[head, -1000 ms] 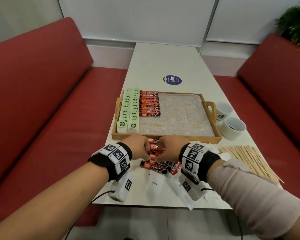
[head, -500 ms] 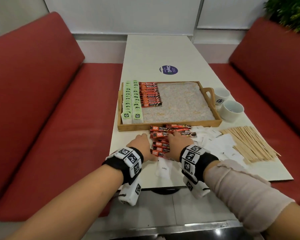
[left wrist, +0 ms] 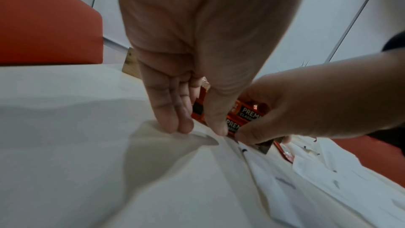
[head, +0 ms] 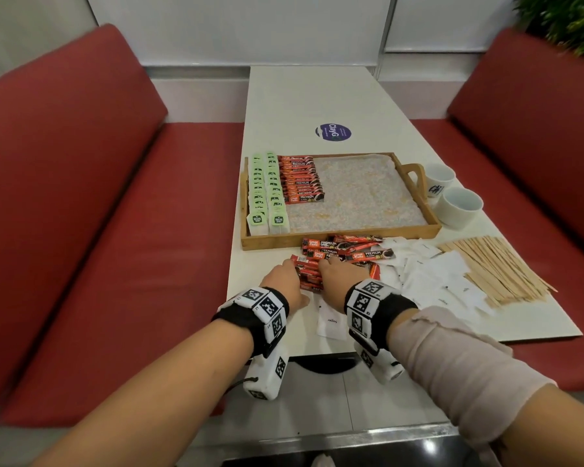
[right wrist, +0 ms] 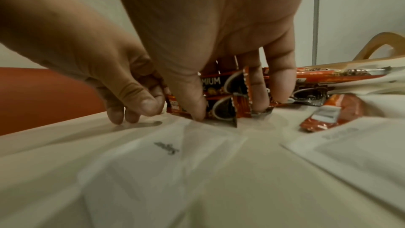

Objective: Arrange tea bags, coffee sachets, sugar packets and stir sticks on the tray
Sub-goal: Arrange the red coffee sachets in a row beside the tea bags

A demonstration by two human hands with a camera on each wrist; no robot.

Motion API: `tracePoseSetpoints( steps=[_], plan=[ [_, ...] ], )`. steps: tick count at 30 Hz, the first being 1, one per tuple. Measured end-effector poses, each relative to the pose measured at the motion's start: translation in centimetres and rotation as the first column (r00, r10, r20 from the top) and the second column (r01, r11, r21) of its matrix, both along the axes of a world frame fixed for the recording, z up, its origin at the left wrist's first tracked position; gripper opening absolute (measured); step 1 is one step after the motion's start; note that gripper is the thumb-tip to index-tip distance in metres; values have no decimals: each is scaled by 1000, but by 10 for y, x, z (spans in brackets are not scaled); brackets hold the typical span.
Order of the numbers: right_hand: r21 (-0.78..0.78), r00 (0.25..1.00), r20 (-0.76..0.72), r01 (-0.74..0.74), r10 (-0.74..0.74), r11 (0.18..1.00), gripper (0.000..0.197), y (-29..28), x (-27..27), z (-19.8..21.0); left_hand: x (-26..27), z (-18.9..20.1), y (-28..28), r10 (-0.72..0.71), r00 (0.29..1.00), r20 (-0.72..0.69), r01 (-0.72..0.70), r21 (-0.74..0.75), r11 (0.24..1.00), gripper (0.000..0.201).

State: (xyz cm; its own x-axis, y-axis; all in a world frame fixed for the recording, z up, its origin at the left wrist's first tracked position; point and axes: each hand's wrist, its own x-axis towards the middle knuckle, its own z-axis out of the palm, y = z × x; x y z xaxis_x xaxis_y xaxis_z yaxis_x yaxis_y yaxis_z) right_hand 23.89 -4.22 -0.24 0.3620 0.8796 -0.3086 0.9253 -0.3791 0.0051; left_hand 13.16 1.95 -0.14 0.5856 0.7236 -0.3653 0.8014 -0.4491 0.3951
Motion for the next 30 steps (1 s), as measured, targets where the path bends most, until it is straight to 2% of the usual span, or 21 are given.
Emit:
tracePoseSetpoints(
  steps=[10, 17, 20, 23, 25, 28, 30],
  plan=[
    [-25, 999, 25, -30, 31, 999, 40, 3, -7, -4, -12, 0, 3, -4, 1000, 7, 4, -44, 999, 49],
    [13, 1000, -30, -5, 5, 1000, 29, 4, -4, -4, -16, 1, 11, 9, 1000, -8, -10, -78, 997, 59],
    [47, 997, -76, -1, 4, 999, 27, 4, -4, 2, -16, 4, 15, 52, 998, 26, -48, -115, 992, 62],
    [102, 977, -212, 46, -24, 994, 21, 5, -1, 14, -15, 12, 18, 89, 991, 95, -71, -186, 980, 64],
    [129, 952, -302, 86, -44, 988, 20, 9, 1, 23, -14, 19, 20, 168, 973, 157, -112, -316, 942, 63],
    [177, 901, -433, 111, -24, 978, 21, 16, 2, 38, -12, 29, 23, 337, 897, 287, -123, -569, 813, 63],
    [194, 802, -598, 137, 6, 971, 19, 20, 1, 49, -8, 33, 27, 436, 812, 387, -50, -698, 714, 57]
  ],
)
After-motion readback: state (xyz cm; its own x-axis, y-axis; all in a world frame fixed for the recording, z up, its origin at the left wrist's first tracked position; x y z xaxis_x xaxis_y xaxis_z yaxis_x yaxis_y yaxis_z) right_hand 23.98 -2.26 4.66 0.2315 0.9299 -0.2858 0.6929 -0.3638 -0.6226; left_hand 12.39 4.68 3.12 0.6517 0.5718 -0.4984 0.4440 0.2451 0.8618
